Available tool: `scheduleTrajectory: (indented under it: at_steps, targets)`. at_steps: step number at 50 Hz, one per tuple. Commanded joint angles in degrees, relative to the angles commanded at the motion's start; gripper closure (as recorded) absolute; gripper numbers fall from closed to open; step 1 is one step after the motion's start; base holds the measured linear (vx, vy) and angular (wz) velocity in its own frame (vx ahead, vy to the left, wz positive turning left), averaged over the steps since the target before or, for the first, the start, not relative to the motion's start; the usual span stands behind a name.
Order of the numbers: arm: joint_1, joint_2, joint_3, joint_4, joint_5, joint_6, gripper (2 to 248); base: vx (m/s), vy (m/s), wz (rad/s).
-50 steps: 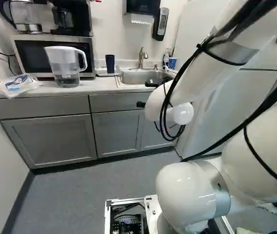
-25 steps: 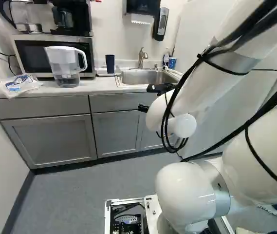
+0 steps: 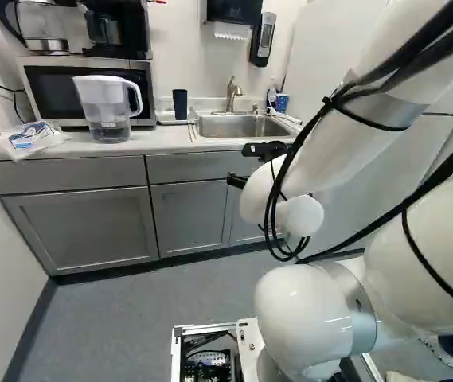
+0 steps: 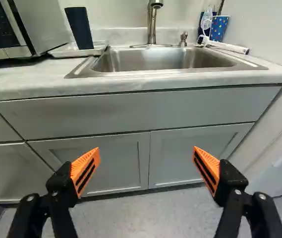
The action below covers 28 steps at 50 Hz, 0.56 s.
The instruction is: Rinse the cup and place it in the tray
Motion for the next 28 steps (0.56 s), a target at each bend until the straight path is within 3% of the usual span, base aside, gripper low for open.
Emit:
scheduleTrajectory:
  at_steps: [28]
  targets:
    - [-0.02,0.03,0.22,0.04,0.36,-0.05,3,0.0,0.0,0.0]
